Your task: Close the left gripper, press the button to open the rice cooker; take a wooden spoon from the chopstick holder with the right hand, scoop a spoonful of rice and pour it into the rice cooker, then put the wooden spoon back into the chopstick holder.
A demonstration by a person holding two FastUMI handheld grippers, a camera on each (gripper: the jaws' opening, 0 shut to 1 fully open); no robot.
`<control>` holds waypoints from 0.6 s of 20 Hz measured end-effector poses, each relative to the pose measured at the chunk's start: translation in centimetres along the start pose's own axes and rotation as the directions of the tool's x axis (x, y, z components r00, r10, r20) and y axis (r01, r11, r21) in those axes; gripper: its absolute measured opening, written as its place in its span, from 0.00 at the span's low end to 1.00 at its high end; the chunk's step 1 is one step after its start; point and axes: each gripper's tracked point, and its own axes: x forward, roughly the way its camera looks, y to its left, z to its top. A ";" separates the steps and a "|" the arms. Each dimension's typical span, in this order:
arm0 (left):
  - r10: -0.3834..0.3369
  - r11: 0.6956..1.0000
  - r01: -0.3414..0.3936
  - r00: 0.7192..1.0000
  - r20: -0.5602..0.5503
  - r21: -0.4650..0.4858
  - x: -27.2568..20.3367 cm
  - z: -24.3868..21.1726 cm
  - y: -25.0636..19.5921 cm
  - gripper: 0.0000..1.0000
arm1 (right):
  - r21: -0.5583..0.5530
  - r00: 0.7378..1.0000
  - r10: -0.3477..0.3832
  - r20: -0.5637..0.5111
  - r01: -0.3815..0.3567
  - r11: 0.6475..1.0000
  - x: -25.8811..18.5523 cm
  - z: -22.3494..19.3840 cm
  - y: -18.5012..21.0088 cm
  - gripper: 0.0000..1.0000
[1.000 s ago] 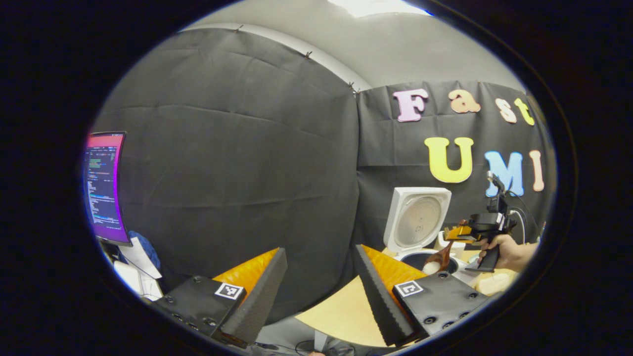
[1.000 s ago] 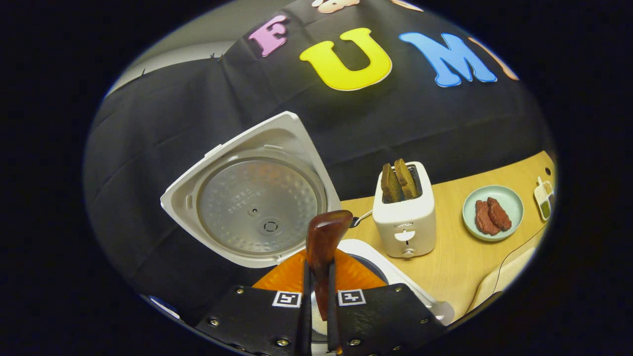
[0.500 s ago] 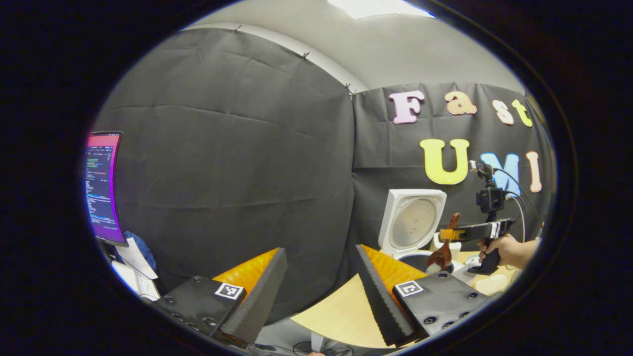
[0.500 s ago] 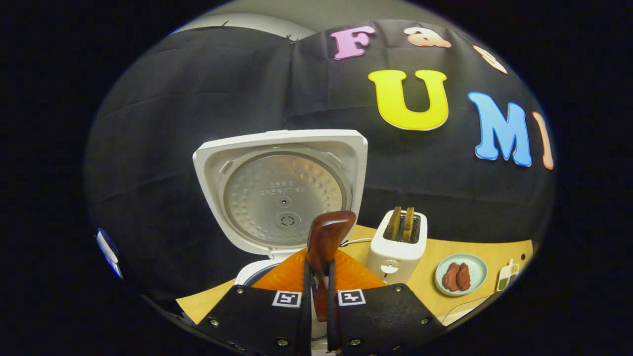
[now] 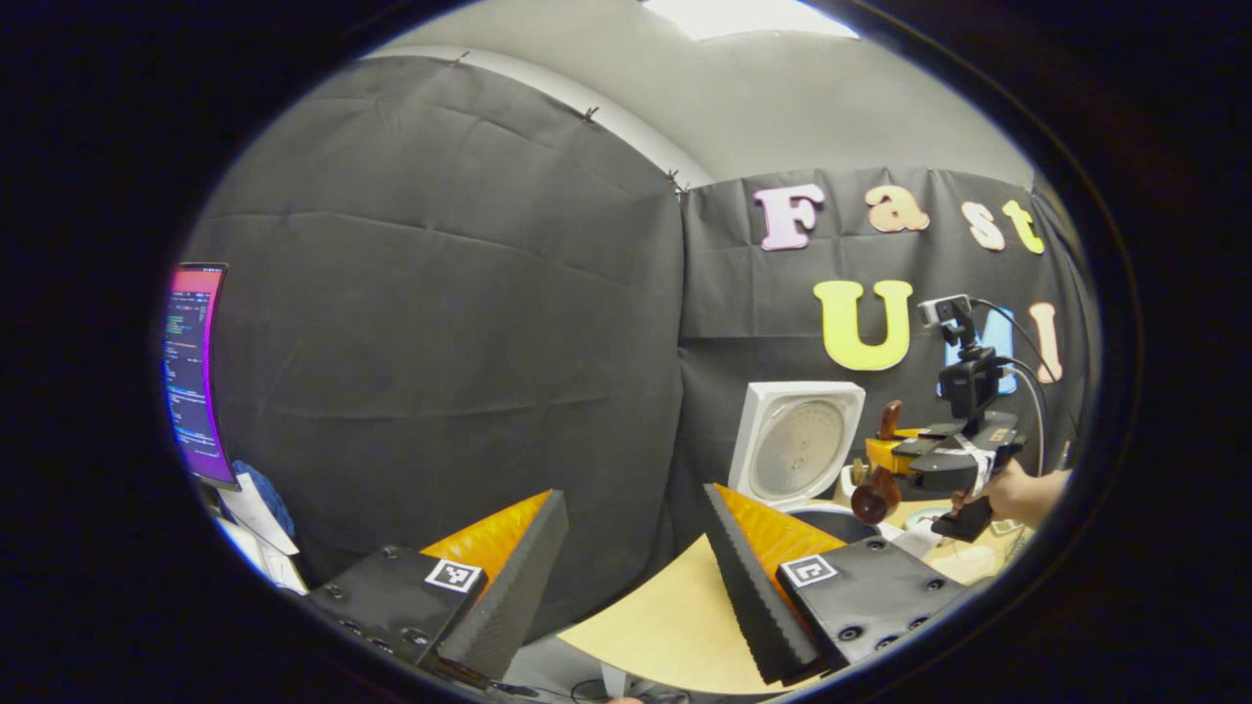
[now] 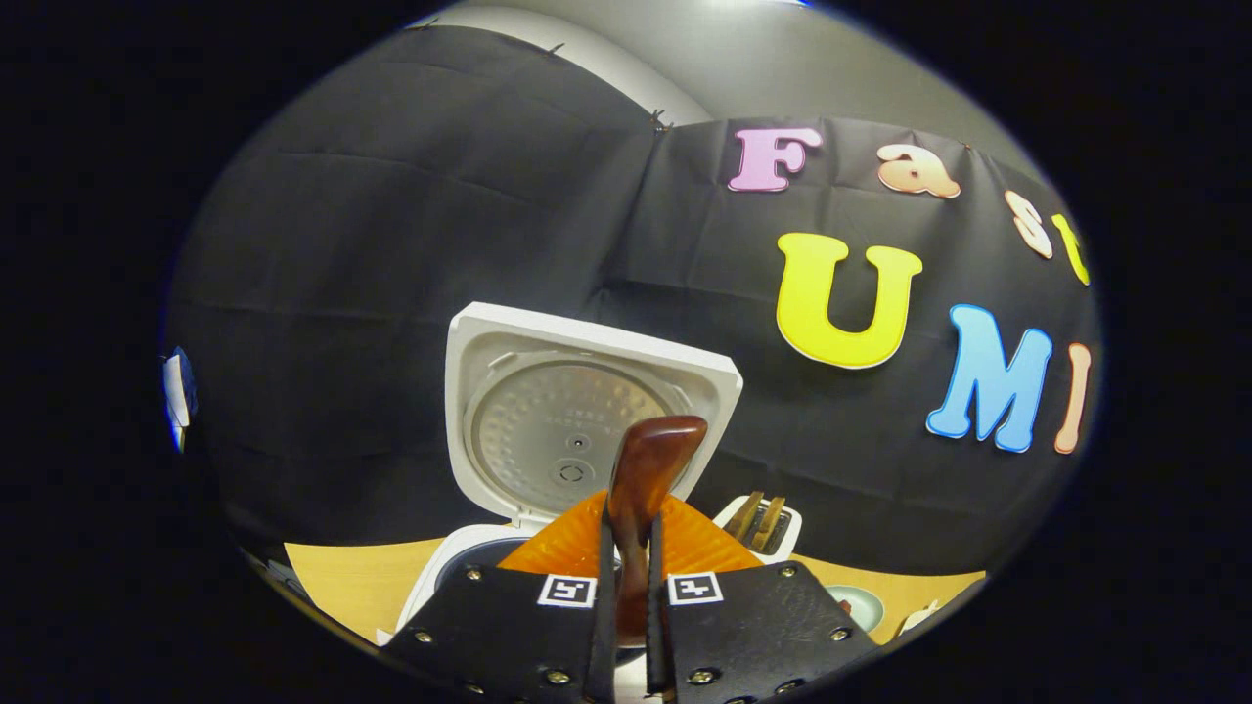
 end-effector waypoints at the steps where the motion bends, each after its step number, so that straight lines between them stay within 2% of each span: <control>1: -0.006 1.000 0.006 1.000 0.005 0.001 0.1 0.2 -0.2 0.95 | 0.002 1.000 0.000 0.012 0.000 1.000 -0.5 0.8 -0.2 0.12; 8: -0.046 0.999 0.046 0.998 0.040 0.003 0.2 2.0 -2.3 0.99 | 0.157 0.998 0.018 0.067 -0.028 0.987 -3.0 5.9 -3.0 0.13; 12: -0.073 0.997 0.073 0.996 0.056 0.007 0.4 2.8 -4.4 0.99 | 0.228 0.998 -0.003 0.060 -0.011 0.974 -5.2 5.9 -5.6 0.13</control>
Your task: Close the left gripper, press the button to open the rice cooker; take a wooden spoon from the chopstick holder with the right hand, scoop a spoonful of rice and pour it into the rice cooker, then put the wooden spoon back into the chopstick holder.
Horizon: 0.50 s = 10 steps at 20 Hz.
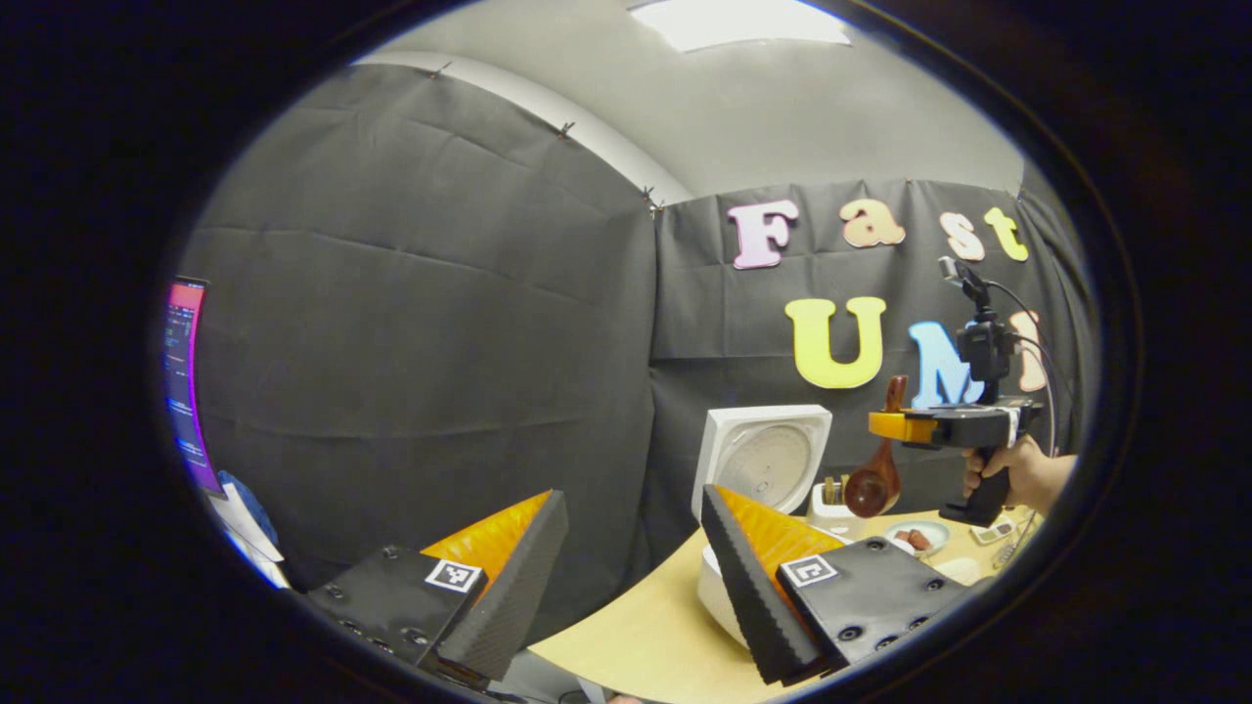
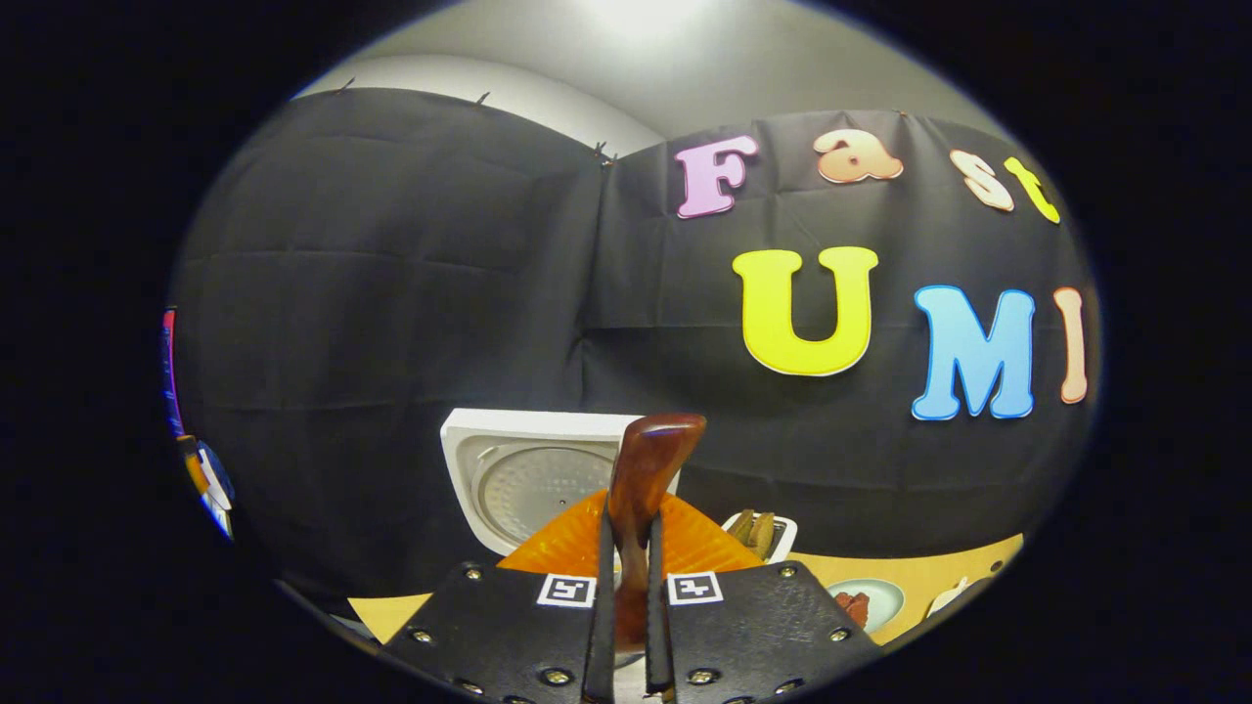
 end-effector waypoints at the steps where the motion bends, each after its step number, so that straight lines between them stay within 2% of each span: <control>1: -0.009 1.000 0.009 1.000 0.004 -0.001 0.1 0.2 -0.6 0.99 | 0.010 1.000 -0.011 0.001 0.011 1.000 -0.7 0.2 -1.0 0.12; 5: -0.048 0.999 0.048 0.999 0.019 -0.002 0.1 1.0 -3.0 0.99 | 0.047 0.998 -0.055 0.002 0.055 0.997 -3.4 0.8 -4.6 0.12; 6: -0.058 0.998 0.058 0.998 0.020 -0.003 0.1 1.1 -4.2 0.92 | 0.052 0.998 -0.070 0.004 0.070 0.996 -4.1 0.9 -5.7 0.12; 10: -0.105 0.994 0.106 0.994 0.028 -0.008 0.6 1.6 -7.6 0.92 | 0.065 0.992 -0.129 0.006 0.128 0.990 -6.6 1.2 -10.1 0.13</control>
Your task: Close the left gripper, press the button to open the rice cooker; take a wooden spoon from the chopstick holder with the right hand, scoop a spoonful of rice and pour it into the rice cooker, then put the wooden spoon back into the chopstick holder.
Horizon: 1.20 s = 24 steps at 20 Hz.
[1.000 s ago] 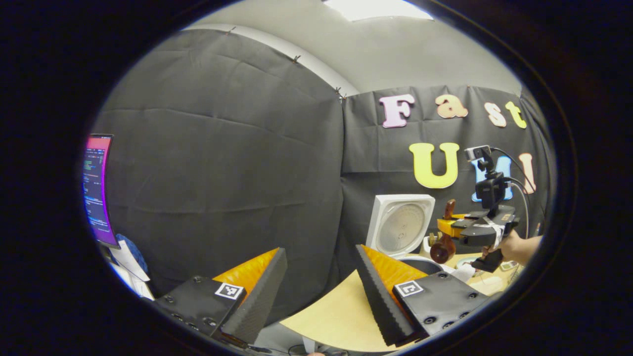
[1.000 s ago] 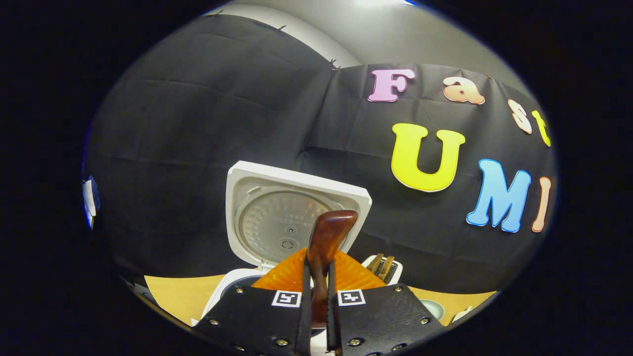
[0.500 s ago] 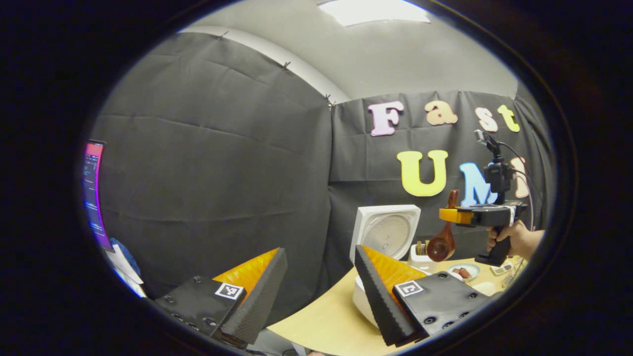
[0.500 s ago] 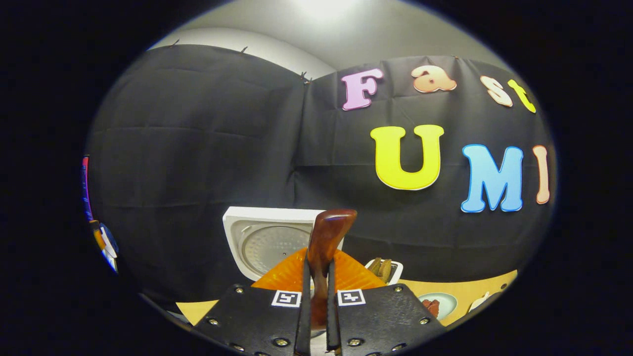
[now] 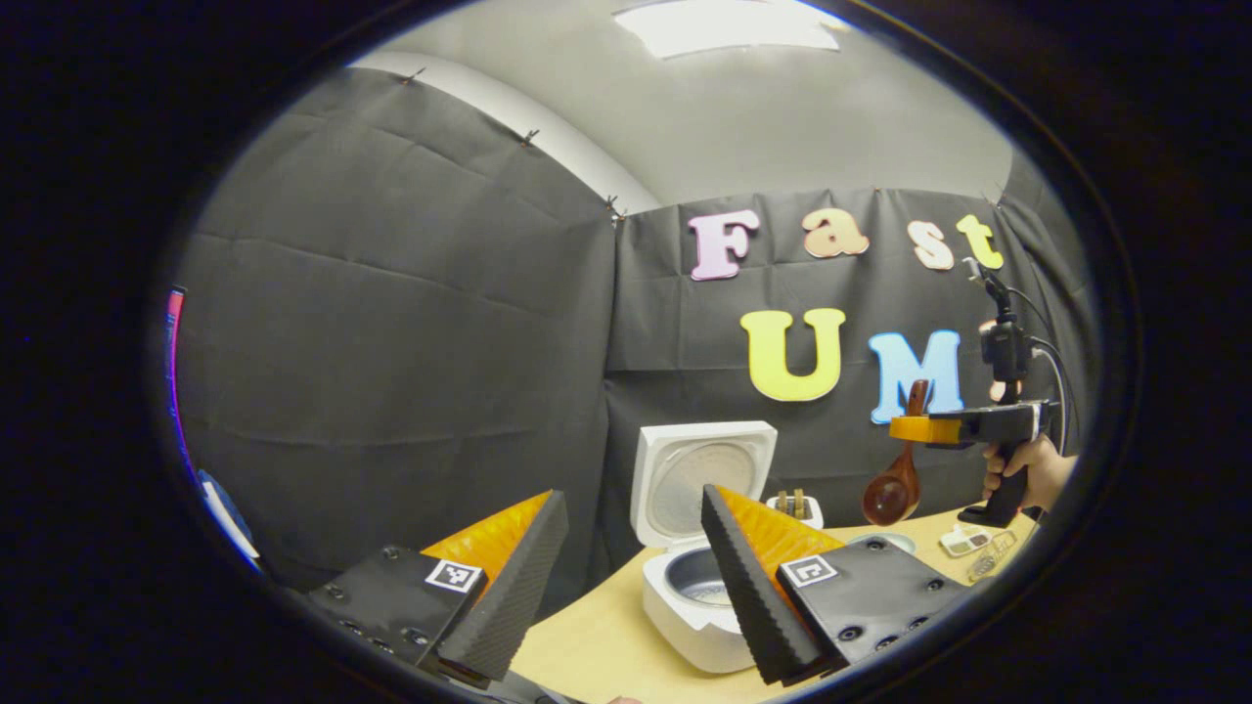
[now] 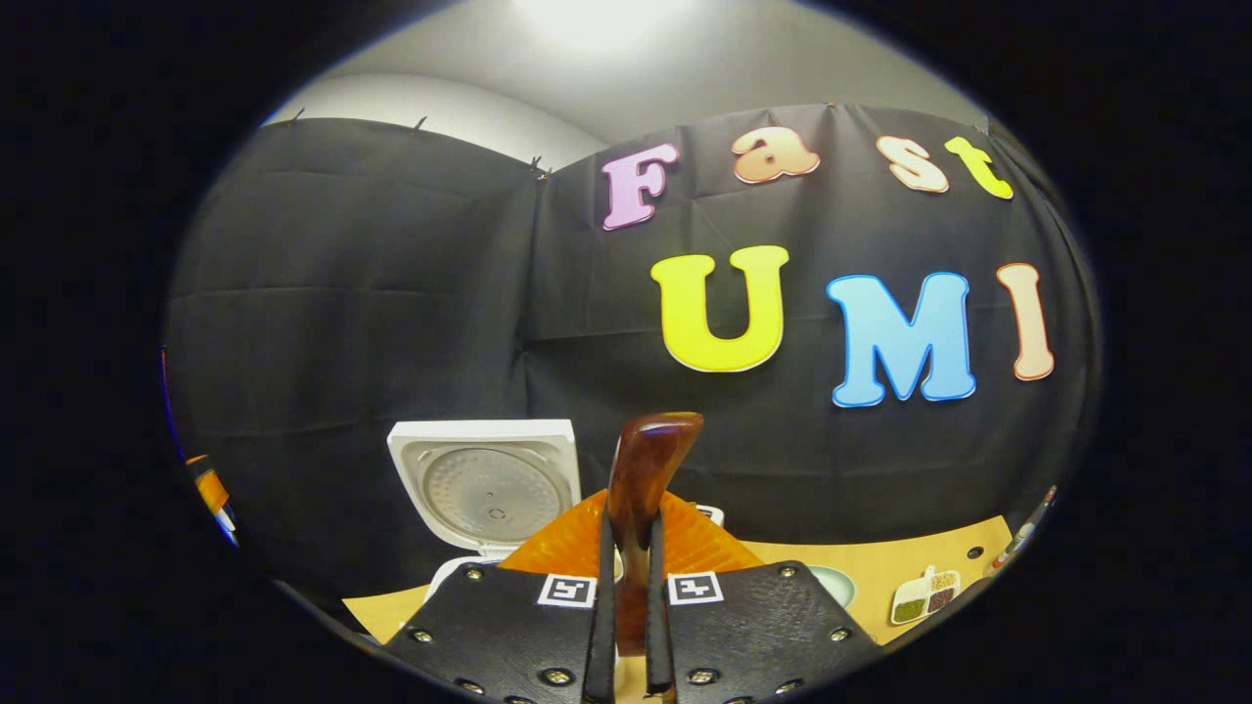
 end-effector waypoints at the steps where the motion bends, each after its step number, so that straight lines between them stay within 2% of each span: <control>1: -0.014 1.000 0.014 1.000 0.002 -0.002 0.2 0.2 -0.9 0.92 | 0.003 1.000 -0.016 0.004 0.016 1.000 -0.6 0.1 -1.0 0.13; 4: -0.053 0.999 0.053 0.999 0.006 -0.003 0.5 0.3 -3.6 0.95 | 0.011 0.998 -0.064 0.010 0.064 0.998 -2.0 0.5 -4.5 0.13; 7: -0.088 0.996 0.088 0.996 0.007 -0.005 0.8 0.6 -6.1 0.95 | 0.024 0.993 -0.115 0.012 0.114 0.993 -3.5 0.5 -8.0 0.13; 8: -0.098 0.995 0.098 0.995 0.008 -0.006 0.9 0.6 -7.0 0.92 | 0.032 0.991 -0.133 0.010 0.132 0.991 -4.0 0.5 -9.2 0.13; 9: -0.108 0.994 0.108 0.994 0.009 -0.006 1.0 0.7 -7.7 0.95 | 0.042 0.989 -0.151 0.008 0.151 0.988 -4.5 0.3 -10.6 0.13; 11: -0.127 0.992 0.127 0.992 0.010 -0.001 1.1 0.8 -9.3 0.95 | 0.069 0.983 -0.186 -0.001 0.185 0.980 -5.7 0.0 -13.1 0.12; 12: -0.136 0.991 0.136 0.991 0.011 0.002 1.1 0.9 -10.1 0.92 | 0.082 0.979 -0.202 -0.007 0.202 0.976 -6.3 -0.2 -14.3 0.12; 16: -0.169 0.986 0.169 0.986 0.010 0.010 1.2 1.1 -13.1 0.99 | 0.117 0.961 -0.276 -0.030 0.277 0.954 -8.8 -1.3 -19.3 0.13; 19: -0.190 0.982 0.190 0.982 0.007 0.017 1.2 1.2 -15.2 0.99 | 0.126 0.944 -0.327 -0.051 0.331 0.935 -10.4 -2.4 -22.7 0.13; 24: -0.215 0.976 0.215 0.977 0.003 0.031 1.0 1.4 -18.2 0.92 | 0.135 0.909 -0.408 -0.087 0.417 0.899 -13.2 -4.7 -28.1 0.13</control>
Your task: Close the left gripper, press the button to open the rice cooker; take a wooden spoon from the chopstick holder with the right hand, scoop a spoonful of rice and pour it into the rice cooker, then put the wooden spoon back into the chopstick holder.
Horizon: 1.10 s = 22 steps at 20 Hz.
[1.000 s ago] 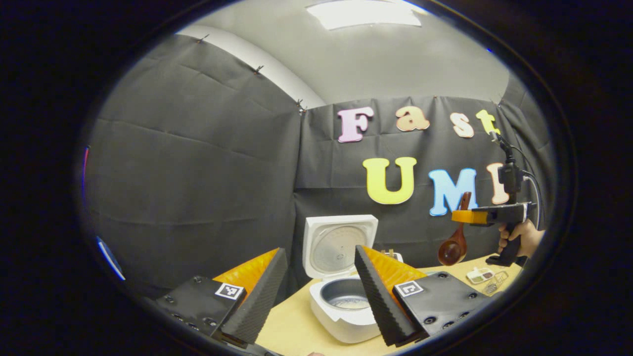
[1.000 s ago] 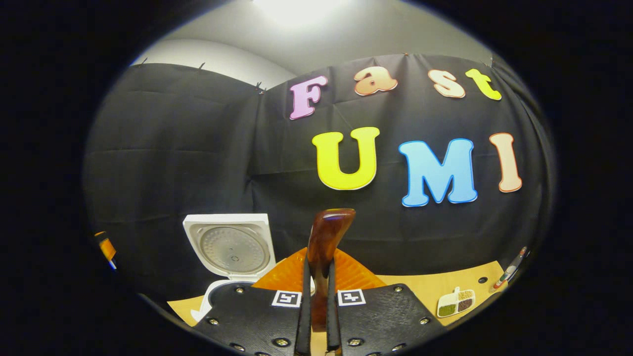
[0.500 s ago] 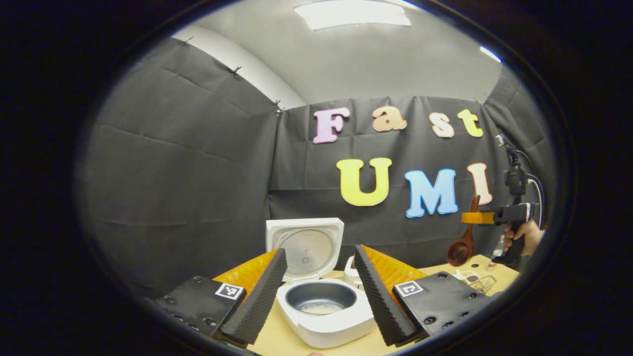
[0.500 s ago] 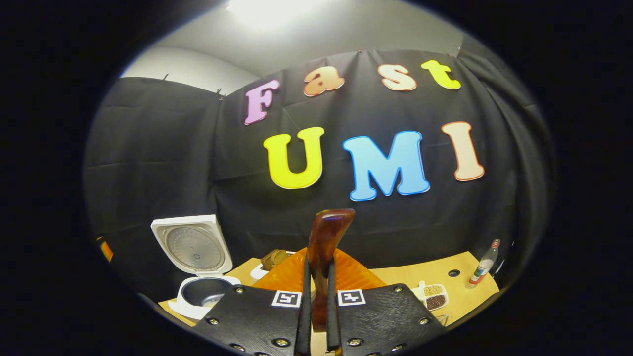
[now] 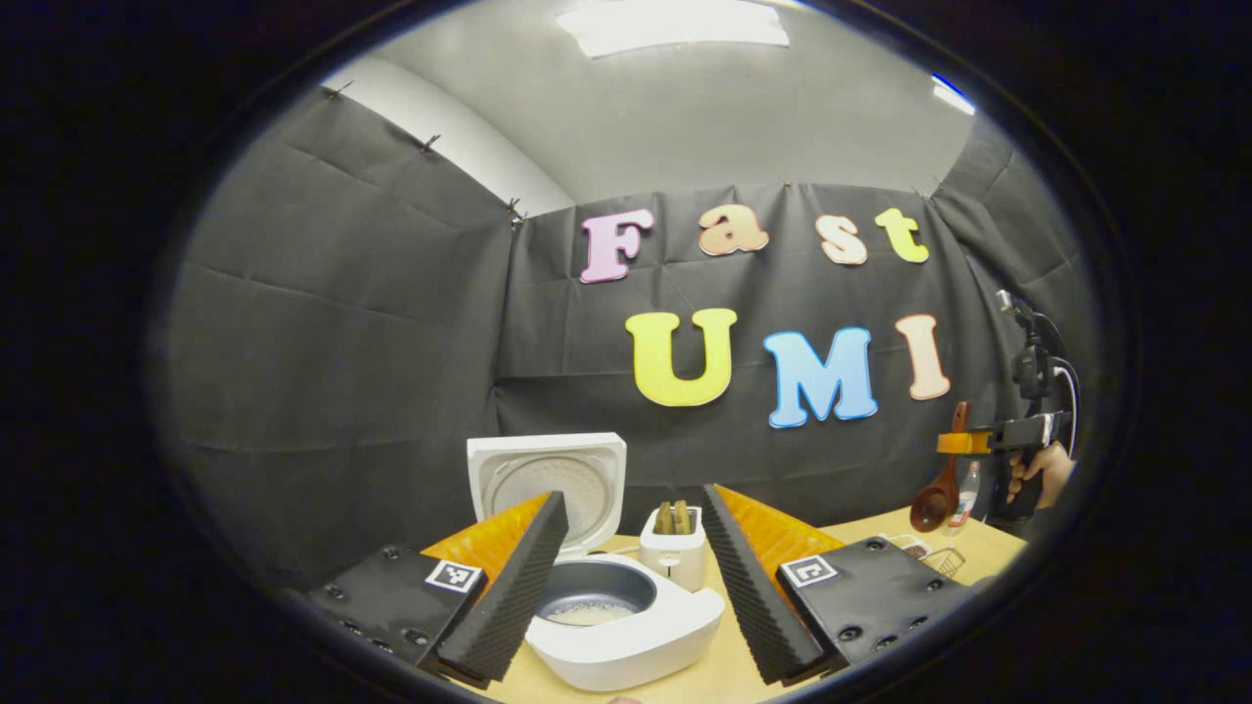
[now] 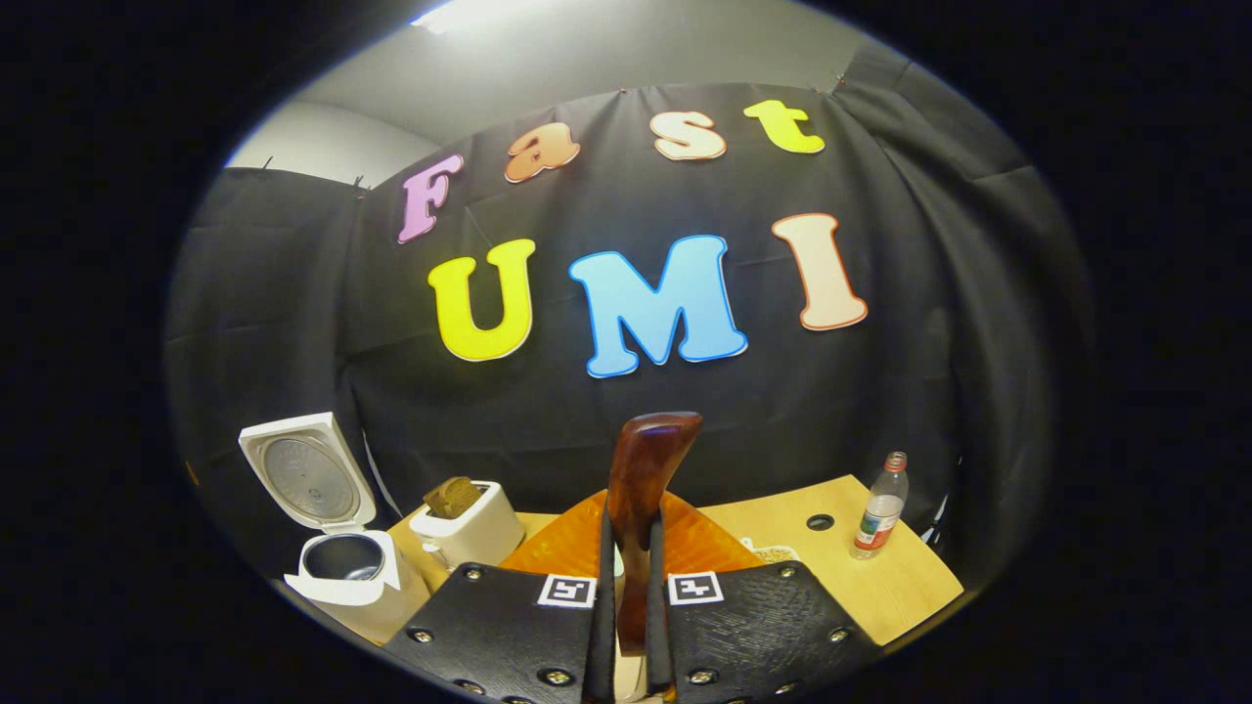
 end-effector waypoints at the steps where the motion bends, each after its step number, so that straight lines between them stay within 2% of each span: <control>1: -0.002 1.000 0.002 1.000 0.000 0.000 0.0 0.1 -0.5 0.92 | 0.002 1.000 -0.019 -0.007 0.019 1.000 0.0 -0.5 -1.2 0.13; 10: -0.002 0.999 0.003 1.000 -0.021 0.039 -0.4 -0.1 -2.9 0.92 | 0.053 0.981 -0.149 -0.122 0.157 0.986 0.3 -7.4 -9.8 0.12; 22: 0.035 0.998 -0.034 0.999 -0.020 0.059 -1.3 0.4 -3.0 0.92 | 0.140 0.943 -0.162 -0.292 0.210 0.968 0.5 -15.4 -12.2 0.14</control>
